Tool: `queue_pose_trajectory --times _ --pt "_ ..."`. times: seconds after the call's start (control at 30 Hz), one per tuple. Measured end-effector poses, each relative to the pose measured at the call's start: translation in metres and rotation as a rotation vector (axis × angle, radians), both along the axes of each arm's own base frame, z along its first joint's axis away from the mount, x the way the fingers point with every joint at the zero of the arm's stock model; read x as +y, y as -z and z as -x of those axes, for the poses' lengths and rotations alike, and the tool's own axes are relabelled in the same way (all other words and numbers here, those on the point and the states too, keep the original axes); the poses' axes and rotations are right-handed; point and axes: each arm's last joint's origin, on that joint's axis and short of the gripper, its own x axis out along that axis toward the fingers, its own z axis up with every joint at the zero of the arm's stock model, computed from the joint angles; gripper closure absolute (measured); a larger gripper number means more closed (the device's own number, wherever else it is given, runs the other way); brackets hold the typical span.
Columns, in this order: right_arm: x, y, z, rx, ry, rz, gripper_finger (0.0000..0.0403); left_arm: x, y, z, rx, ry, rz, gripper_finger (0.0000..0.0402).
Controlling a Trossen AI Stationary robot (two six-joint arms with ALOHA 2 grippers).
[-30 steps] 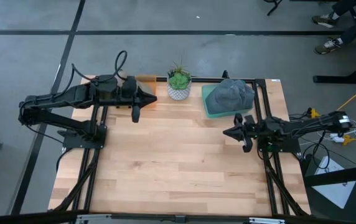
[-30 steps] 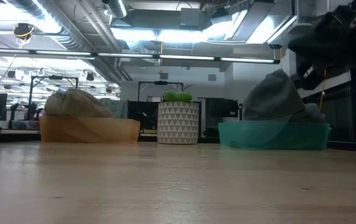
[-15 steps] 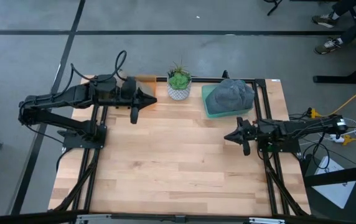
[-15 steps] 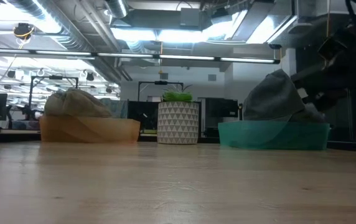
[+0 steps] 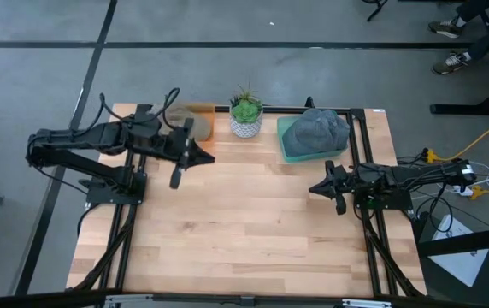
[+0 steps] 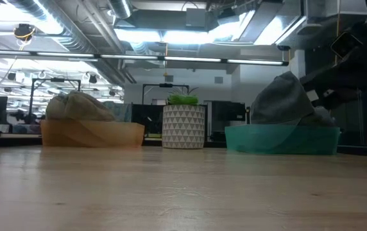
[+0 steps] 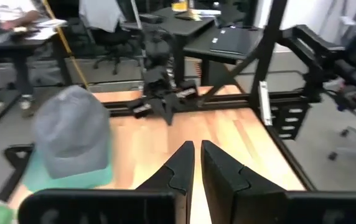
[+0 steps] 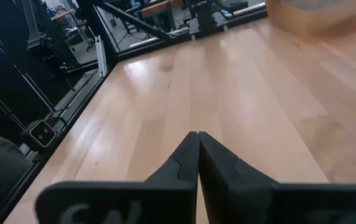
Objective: Pick & Place hat
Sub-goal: Return to Home Position
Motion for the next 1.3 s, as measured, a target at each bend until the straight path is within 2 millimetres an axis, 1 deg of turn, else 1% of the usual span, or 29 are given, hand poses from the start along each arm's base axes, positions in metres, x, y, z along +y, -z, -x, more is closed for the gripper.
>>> queue_pose_trajectory --times 0.07,0.17,0.33,0.43,0.53,0.67,0.9,1.3 --pt "0.0 0.0 0.0 0.002 0.002 -0.011 0.0395 -0.004 0.009 -0.001 0.005 0.023 0.018 0.0373" --pt "0.0 0.001 0.0 0.011 0.006 -0.03 0.0395 -0.009 0.029 -0.005 -0.02 0.037 0.051 0.0373" --pt "0.0 0.002 -0.001 0.026 0.006 -0.024 0.0395 -0.011 0.065 -0.008 -0.129 0.044 0.098 0.0378" --pt "0.0 0.003 -0.001 0.031 0.006 -0.024 0.0395 -0.011 0.088 -0.004 -0.173 0.039 0.126 0.0379" --pt "0.0 0.003 -0.001 0.032 0.006 -0.023 0.0395 -0.01 0.109 0.004 -0.179 0.034 0.16 0.0377" --pt "0.0 0.003 -0.001 0.032 0.006 -0.023 0.0395 -0.009 0.132 0.016 -0.207 0.027 0.202 0.0374" --pt "0.0 0.003 -0.001 0.032 0.006 -0.023 0.0395 -0.007 0.159 0.037 -0.245 -0.014 0.244 0.0379" --pt "0.0 0.003 -0.001 0.032 0.006 -0.024 0.0395 -0.005 0.187 0.066 -0.304 -0.02 0.251 0.0373"
